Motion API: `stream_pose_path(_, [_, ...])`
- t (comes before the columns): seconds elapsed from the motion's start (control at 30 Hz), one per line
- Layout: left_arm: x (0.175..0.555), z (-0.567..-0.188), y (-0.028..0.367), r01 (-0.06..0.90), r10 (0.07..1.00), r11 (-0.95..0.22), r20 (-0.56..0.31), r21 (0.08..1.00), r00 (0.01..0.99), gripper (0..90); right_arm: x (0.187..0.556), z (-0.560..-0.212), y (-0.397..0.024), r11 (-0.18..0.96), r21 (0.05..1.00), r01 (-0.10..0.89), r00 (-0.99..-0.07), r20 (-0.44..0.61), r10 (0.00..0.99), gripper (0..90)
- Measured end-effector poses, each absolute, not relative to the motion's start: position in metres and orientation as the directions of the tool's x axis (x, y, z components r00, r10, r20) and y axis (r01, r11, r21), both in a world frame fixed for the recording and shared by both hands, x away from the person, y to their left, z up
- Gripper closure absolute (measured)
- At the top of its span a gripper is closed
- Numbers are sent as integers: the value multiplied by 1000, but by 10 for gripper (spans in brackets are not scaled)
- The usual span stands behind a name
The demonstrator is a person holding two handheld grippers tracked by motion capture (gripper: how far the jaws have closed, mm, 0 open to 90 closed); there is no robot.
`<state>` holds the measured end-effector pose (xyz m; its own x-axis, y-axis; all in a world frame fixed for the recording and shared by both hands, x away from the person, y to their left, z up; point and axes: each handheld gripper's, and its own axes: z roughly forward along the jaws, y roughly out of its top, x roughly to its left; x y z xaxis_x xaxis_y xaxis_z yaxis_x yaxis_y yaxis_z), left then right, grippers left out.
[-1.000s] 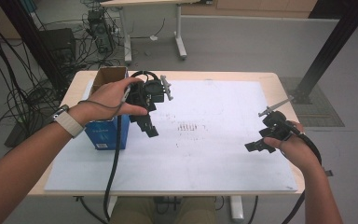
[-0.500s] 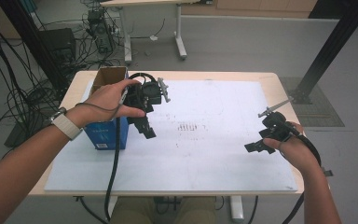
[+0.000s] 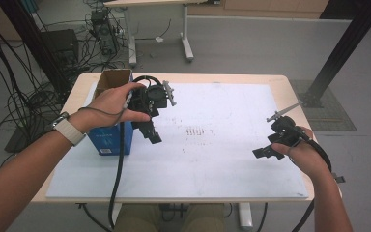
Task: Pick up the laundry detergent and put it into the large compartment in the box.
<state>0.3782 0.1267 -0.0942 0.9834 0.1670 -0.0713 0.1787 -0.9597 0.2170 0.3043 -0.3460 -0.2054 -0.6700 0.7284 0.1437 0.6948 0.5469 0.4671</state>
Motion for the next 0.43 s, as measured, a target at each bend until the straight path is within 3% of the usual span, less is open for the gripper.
stream_pose_path(0.43, [378,-94,129,185,172,-959,-74,217,982,64,303,-206,-347,545,470,694,-670,144,729,103])
